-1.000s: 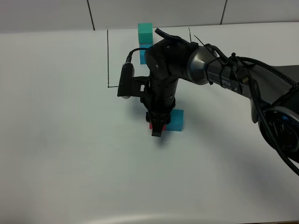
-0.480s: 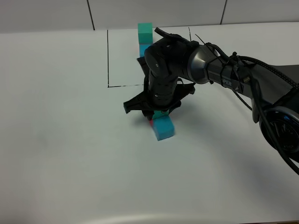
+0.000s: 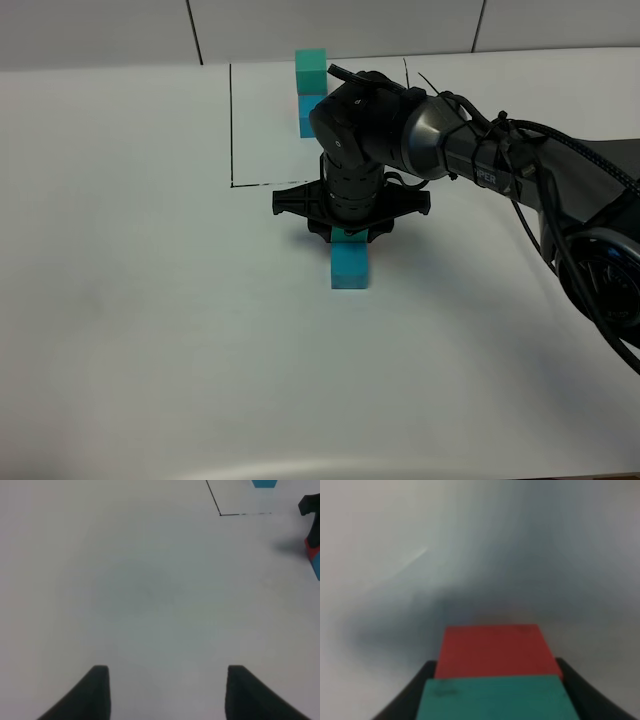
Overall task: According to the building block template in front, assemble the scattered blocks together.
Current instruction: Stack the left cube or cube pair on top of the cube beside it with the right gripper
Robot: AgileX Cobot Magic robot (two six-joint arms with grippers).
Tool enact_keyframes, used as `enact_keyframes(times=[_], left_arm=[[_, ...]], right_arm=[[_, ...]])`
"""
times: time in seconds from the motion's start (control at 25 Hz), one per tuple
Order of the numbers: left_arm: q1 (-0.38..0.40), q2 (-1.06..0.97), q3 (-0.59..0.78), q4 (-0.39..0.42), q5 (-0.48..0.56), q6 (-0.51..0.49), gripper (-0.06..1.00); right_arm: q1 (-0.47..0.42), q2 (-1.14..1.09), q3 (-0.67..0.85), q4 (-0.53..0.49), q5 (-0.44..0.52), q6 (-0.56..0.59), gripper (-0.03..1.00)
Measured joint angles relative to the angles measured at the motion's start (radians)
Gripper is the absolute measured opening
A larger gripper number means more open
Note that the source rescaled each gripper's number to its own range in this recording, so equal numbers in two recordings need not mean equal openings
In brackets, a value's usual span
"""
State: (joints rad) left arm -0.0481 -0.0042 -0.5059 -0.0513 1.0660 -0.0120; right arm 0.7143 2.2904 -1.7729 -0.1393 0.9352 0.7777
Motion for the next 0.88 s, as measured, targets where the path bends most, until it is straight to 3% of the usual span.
enact_keyframes(times=[0.48,0.56,0.68,0.8,0.88], left_arm=[[0.000,0.000,0.000,0.000,0.000,0.000,0.16],[0.000,0.000,0.000,0.000,0.000,0.000,0.16],[0.000,0.000,0.000,0.000,0.000,0.000,0.16],[0.000,0.000,0.000,0.000,0.000,0.000,0.16],[0.000,0.000,0.000,0.000,0.000,0.000,0.16]], right_arm=[[0.000,0.002,0.000,0.016,0.003,-0.045,0.01],[0.000,0.002,0.000,0.018,0.003,-0.056,0.06],[0.000,0.002,0.000,0.018,0.002,-0.084,0.36],[0.000,0.002,0.000,0.018,0.002,-0.092,0.75],[0.000,0.000,0.000,0.020,0.001,-0.100,0.92]])
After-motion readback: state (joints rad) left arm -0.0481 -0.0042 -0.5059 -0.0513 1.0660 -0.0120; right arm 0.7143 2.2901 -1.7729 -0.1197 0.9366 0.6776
